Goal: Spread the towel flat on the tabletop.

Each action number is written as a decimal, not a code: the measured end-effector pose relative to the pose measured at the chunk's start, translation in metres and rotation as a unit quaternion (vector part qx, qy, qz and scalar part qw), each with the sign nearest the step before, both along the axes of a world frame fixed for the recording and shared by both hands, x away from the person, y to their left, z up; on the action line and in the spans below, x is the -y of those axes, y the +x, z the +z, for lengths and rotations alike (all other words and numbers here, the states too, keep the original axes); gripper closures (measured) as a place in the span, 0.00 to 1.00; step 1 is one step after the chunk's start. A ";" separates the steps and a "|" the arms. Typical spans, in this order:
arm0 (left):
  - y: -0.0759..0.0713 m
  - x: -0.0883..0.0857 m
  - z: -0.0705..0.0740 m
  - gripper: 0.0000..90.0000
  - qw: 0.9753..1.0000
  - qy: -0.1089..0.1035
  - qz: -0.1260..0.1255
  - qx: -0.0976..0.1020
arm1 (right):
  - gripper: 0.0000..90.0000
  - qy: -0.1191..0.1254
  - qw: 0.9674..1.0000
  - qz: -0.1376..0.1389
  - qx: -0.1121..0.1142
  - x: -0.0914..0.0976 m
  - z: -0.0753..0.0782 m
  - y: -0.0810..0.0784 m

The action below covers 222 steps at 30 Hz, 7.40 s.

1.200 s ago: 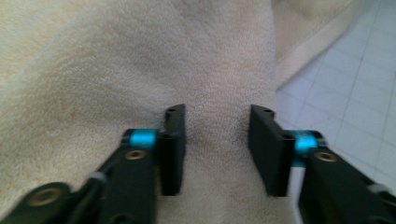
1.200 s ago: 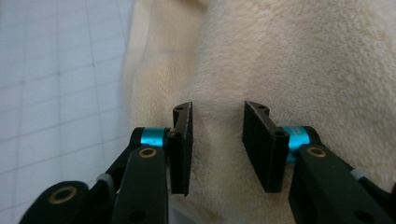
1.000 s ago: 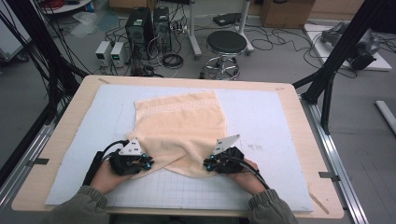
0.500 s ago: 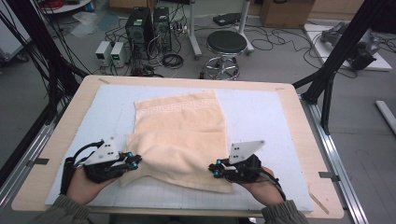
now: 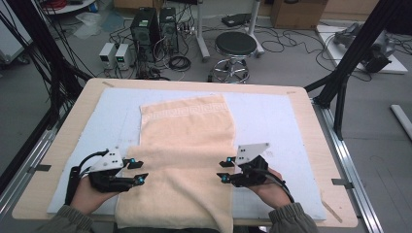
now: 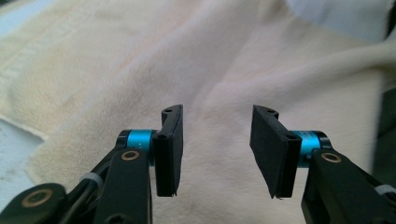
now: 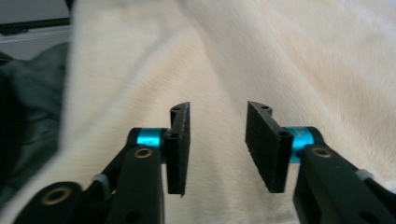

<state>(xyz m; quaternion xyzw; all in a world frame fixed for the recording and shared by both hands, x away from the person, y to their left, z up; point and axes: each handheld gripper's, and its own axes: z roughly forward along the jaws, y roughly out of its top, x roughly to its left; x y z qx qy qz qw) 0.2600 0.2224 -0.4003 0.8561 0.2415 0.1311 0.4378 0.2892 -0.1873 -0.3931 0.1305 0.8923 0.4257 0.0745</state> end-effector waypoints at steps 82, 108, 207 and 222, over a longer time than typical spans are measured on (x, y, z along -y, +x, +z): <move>-0.050 0.007 -0.003 0.72 0.993 0.021 -0.088 -0.070 | 0.81 -0.022 0.998 0.059 -0.026 0.007 -0.011 -0.053; 0.017 -0.009 -0.009 0.62 0.998 -0.012 0.058 -0.015 | 0.96 -0.053 0.997 0.001 -0.061 0.031 -0.041 -0.002; -0.050 0.000 -0.027 0.96 0.991 0.072 -0.088 -0.068 | 0.97 -0.039 0.991 0.105 -0.077 -0.004 -0.040 -0.052; -0.033 -0.008 -0.035 0.66 0.996 0.058 -0.051 -0.049 | 0.69 -0.042 0.998 0.008 -0.043 0.012 -0.037 -0.013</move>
